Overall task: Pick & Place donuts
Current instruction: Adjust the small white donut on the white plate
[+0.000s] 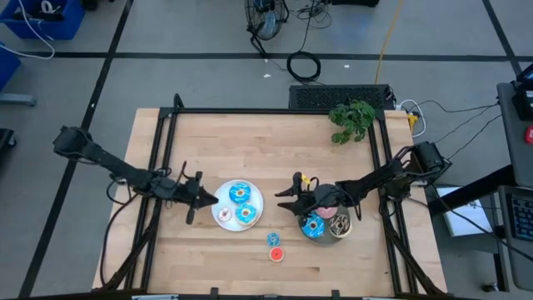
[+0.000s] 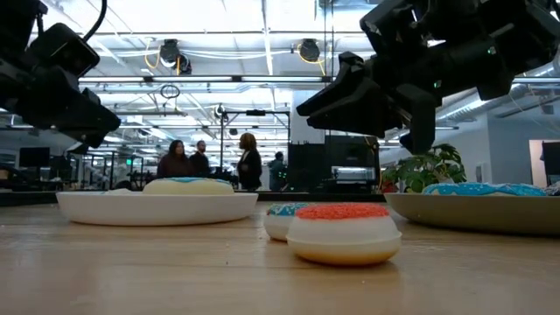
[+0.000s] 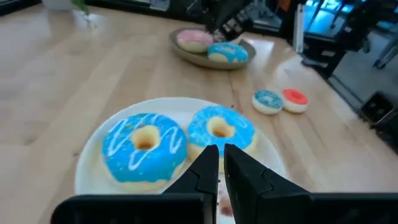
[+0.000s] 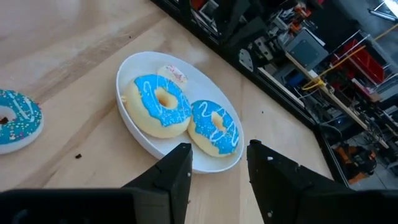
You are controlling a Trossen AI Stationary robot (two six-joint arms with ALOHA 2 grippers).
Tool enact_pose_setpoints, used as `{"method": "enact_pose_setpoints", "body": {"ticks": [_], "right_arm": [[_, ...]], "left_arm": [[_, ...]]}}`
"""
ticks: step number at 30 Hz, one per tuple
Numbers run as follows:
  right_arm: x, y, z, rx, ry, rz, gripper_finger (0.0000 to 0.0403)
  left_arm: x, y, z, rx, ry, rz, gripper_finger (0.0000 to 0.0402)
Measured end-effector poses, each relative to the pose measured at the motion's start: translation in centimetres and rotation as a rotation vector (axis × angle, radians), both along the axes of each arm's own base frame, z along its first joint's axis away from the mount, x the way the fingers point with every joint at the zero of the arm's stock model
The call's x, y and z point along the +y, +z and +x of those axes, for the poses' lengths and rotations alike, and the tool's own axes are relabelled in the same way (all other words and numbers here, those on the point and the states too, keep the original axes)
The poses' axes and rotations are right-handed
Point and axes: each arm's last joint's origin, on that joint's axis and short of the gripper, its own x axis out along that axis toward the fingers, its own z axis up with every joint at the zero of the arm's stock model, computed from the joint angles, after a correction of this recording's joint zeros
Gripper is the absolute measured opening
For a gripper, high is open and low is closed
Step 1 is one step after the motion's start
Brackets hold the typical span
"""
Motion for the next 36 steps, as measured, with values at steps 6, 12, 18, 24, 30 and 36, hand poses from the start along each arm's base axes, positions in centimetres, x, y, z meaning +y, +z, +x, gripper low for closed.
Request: {"method": "enact_pose_setpoints", "body": {"ticks": [6, 12, 18, 24, 30, 36], "right_arm": [[0.0, 0.0, 0.0, 0.001, -0.002, 0.005, 0.0139], [0.0, 0.0, 0.0, 0.0, -0.007, 0.017, 0.0139], [0.0, 0.0, 0.0, 0.001, -0.007, 0.019, 0.0139], [0.1, 0.0, 0.0, 0.001, -0.009, 0.031, 0.0139], [0.1, 0.0, 0.0, 0.001, -0.009, 0.031, 0.0139], [0.1, 0.0, 0.0, 0.001, -0.009, 0.031, 0.0139]], "left_arm": [[-0.8, 0.0, 1.2, 0.002, -0.041, -0.038, 0.0031], [-2.5, -0.1, 3.3, 0.112, -0.096, -0.045, 0.0031], [-3.5, -0.9, 5.0, 0.307, -0.083, 0.027, 0.0031], [-3.6, -1.0, 6.1, 0.332, -0.063, 0.034, 0.0031], [-3.1, -1.9, 6.2, 0.412, -0.014, 0.032, 0.0031], [-2.8, -2.6, 6.4, 0.447, 0.007, 0.032, 0.0031]]}}
